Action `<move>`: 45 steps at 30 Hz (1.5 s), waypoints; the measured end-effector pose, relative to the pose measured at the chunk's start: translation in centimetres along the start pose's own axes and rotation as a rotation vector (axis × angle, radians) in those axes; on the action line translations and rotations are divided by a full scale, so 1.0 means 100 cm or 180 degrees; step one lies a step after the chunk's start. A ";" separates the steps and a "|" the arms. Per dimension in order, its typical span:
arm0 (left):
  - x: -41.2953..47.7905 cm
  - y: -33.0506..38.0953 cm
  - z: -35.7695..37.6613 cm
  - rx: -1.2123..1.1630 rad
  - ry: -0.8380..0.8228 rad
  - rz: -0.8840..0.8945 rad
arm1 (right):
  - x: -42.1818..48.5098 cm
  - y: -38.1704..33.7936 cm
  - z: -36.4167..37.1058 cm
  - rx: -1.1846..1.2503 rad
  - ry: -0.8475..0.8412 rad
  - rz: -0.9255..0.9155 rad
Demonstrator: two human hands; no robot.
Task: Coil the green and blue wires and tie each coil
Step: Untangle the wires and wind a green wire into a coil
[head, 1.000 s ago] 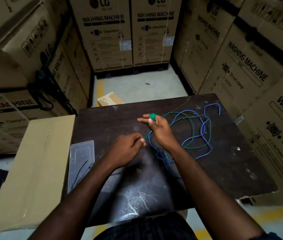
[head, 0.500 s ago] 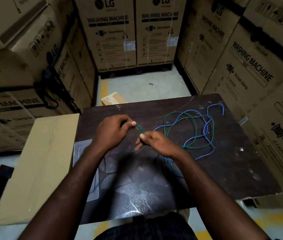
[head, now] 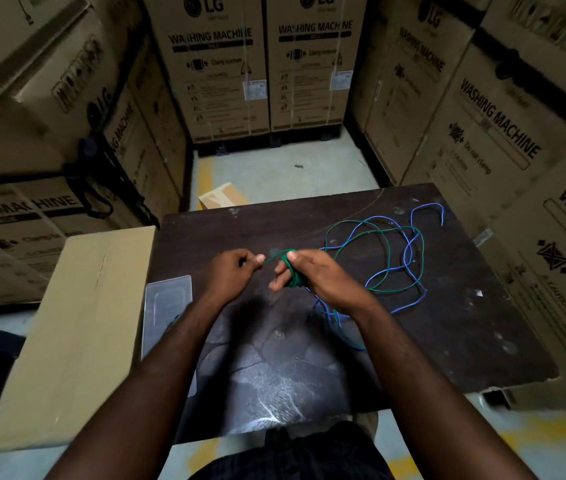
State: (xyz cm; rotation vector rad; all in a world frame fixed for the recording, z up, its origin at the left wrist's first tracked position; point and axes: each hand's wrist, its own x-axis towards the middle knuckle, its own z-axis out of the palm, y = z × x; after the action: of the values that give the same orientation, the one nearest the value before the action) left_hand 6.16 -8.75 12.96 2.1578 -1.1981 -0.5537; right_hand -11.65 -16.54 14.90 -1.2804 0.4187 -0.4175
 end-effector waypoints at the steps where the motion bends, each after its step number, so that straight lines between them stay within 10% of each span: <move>1: -0.002 -0.002 0.004 -0.0014 -0.0027 -0.0031 | 0.000 0.000 0.000 0.0052 0.0014 -0.0029; 14: -0.048 -0.019 0.052 -0.0112 -0.0161 0.0298 | 0.015 -0.022 -0.017 0.1053 0.0779 -0.0770; 30: -0.075 0.042 0.001 -0.0799 -0.0195 0.0780 | 0.020 0.004 -0.033 -0.0680 0.1445 -0.0459; 38: -0.059 0.052 -0.033 -0.0762 -0.0048 0.0950 | 0.013 0.027 -0.020 -0.2117 0.1066 -0.0154; 45: -0.034 0.045 -0.056 -0.0751 0.0334 0.0900 | -0.001 0.028 -0.004 -0.1863 0.0633 -0.0078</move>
State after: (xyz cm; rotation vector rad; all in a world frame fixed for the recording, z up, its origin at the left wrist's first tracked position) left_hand 5.13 -5.99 20.30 1.7617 -1.2831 -0.4293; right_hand -11.73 -16.18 12.08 -1.8187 0.7287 -0.4625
